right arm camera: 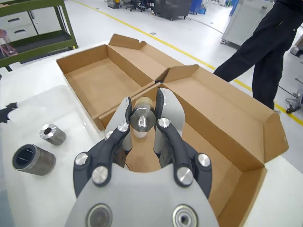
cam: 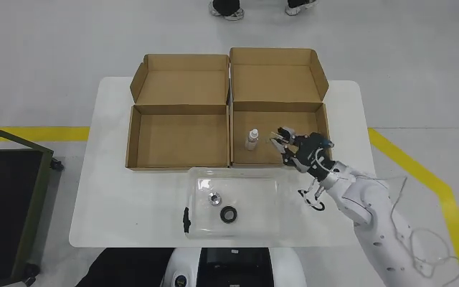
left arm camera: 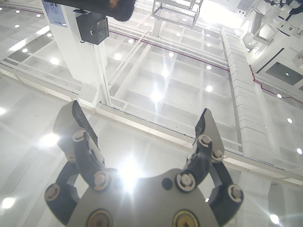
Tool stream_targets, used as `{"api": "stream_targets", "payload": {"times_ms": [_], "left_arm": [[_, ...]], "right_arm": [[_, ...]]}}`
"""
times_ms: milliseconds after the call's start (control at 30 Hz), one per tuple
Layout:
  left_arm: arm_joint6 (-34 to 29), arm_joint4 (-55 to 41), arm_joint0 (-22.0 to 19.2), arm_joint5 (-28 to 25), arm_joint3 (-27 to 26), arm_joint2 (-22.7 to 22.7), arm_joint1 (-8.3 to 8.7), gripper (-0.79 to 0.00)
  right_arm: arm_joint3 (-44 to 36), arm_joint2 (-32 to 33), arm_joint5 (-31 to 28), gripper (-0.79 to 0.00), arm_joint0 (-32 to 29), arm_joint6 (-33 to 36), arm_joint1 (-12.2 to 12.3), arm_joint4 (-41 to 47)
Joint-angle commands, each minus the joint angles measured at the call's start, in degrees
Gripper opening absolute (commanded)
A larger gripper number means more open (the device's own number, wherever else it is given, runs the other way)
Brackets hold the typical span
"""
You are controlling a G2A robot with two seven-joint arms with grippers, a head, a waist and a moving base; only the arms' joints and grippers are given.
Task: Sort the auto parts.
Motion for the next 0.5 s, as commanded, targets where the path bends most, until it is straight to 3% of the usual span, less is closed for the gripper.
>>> {"api": "stream_targets", "payload": {"times_ms": [0,467], "left_arm": [[0.0,0.0,0.0,0.0,0.0,0.0,0.0,0.0],[0.0,0.0,0.0,0.0,0.0,0.0,0.0,0.0]], "right_arm": [[1.42,-0.07,0.89,-0.785,1.05,2.9,-0.09,1.02],[12.16,-6.97,-1.44,-0.785,14.73,27.51,-1.1,5.64]]}}
